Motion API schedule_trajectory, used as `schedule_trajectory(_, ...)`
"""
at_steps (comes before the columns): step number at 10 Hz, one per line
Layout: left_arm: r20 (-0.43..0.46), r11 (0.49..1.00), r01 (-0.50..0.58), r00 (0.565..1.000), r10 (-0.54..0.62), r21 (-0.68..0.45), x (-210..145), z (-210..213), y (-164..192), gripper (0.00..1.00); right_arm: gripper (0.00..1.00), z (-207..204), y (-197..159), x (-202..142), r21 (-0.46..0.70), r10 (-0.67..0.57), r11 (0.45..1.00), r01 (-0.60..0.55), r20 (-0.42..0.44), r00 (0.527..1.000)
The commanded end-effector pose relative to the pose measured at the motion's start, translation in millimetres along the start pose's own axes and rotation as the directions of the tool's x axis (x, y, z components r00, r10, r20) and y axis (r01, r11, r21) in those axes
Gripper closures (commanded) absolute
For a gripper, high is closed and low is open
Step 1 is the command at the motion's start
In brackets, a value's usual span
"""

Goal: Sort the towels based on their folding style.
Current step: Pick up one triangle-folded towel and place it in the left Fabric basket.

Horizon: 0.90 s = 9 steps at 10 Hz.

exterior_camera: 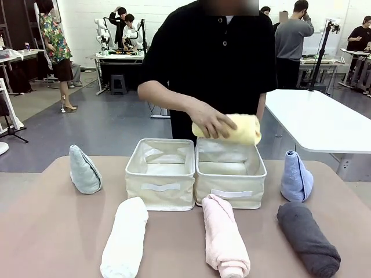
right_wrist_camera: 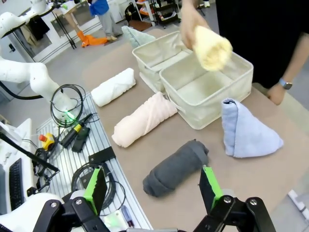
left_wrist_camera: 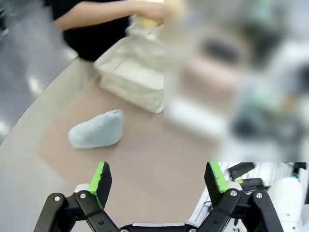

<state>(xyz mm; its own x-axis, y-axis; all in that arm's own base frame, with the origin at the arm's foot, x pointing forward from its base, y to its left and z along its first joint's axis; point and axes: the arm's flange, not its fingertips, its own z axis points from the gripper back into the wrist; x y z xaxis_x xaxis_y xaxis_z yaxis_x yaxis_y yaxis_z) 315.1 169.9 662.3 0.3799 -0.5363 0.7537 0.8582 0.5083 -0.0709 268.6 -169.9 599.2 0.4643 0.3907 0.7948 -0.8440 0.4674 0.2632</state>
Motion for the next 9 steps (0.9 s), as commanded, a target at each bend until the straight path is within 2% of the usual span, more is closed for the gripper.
schedule_trajectory(1,-0.265,0.934,-0.186,0.926,0.271,0.306,67,-42,-13,0.0,0.0,-2,-1,1,0.01,0.016,1.0,-0.016,0.031,0.999)
schedule_trajectory(2,-0.344,0.896,-0.236,0.862,0.372,0.377,100,-67,-11,0.0,0.0,-2,-1,1,0.01,0.016,1.0,-0.016,0.031,0.999)
schedule_trajectory(3,-0.455,0.889,-0.236,0.791,0.41,0.392,126,-89,-8,0.0,0.0,-2,-1,1,0.01,0.016,1.0,-0.016,0.031,0.999)
schedule_trajectory(4,-0.516,0.866,-0.28,0.711,0.477,0.415,147,-108,-1,0.0,0.0,-2,-1,1,0.01,0.016,1.0,-0.016,0.031,0.999)
schedule_trajectory(5,-0.555,0.823,-0.393,0.609,0.567,0.41,164,-129,15,0.0,0.0,-2,-1,1,0.01,0.016,1.0,-0.016,0.031,0.999)
schedule_trajectory(6,-0.541,0.767,-0.489,0.545,0.641,0.416,169,-149,33,0.0,0.0,-2,-1,1,0.01,0.016,1.0,-0.016,0.031,0.999)
schedule_trajectory(8,-0.451,0.631,-0.589,0.444,0.774,0.504,159,-189,62,0.0,0.0,-2,-1,1,0.01,0.016,1.0,-0.016,0.031,0.999)
schedule_trajectory(9,-0.361,0.565,-0.643,0.435,0.825,0.517,157,-204,72,0.0,0.0,-2,-1,1,0.01,0.016,1.0,-0.016,0.031,0.999)
